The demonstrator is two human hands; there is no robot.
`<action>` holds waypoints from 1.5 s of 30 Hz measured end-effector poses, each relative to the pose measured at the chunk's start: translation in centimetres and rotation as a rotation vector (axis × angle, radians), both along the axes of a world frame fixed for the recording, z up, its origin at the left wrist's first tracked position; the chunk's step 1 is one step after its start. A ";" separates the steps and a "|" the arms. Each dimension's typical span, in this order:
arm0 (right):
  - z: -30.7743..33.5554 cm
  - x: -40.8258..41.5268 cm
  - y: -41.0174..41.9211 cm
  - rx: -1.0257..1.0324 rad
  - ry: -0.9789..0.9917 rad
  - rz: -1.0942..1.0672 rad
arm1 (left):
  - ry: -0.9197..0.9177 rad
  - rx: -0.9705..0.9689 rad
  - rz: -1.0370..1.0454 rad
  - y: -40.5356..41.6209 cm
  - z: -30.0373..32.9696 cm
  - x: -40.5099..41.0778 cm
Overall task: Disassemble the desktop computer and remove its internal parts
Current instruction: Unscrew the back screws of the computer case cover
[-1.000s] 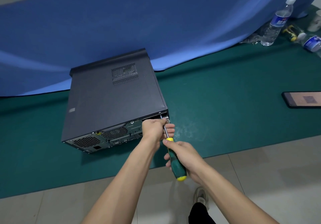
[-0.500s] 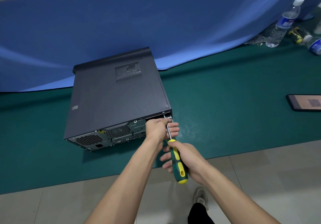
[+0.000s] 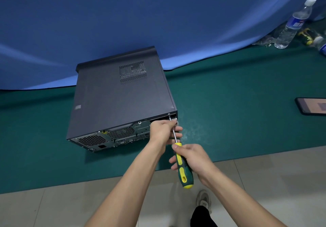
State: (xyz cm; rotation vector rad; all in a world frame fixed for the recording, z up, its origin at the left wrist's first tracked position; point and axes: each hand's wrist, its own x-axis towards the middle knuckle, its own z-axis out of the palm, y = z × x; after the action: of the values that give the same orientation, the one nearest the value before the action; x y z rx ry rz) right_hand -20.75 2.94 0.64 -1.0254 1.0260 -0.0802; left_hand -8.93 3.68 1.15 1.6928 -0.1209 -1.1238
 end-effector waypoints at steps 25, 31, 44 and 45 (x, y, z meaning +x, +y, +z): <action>0.4 -0.4 -1.0 -0.194 0.143 -0.058 | 0.245 -0.129 0.379 -2.4 -0.6 0.1; 0.0 -0.9 -1.9 -0.418 0.282 0.061 | 0.258 -0.159 0.434 -2.4 -0.8 0.0; 3.2 -0.1 -5.8 -0.618 0.272 -0.003 | -0.262 -0.243 0.158 -1.2 3.0 2.0; 3.9 0.4 -6.2 -0.604 0.186 -0.041 | -0.401 -0.212 0.050 -0.9 3.7 2.2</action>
State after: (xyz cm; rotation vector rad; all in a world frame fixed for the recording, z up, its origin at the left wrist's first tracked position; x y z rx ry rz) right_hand -20.34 -3.24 4.51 -1.5802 1.2251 -0.3501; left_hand -6.68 2.77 4.86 1.6980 -0.4318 -0.6960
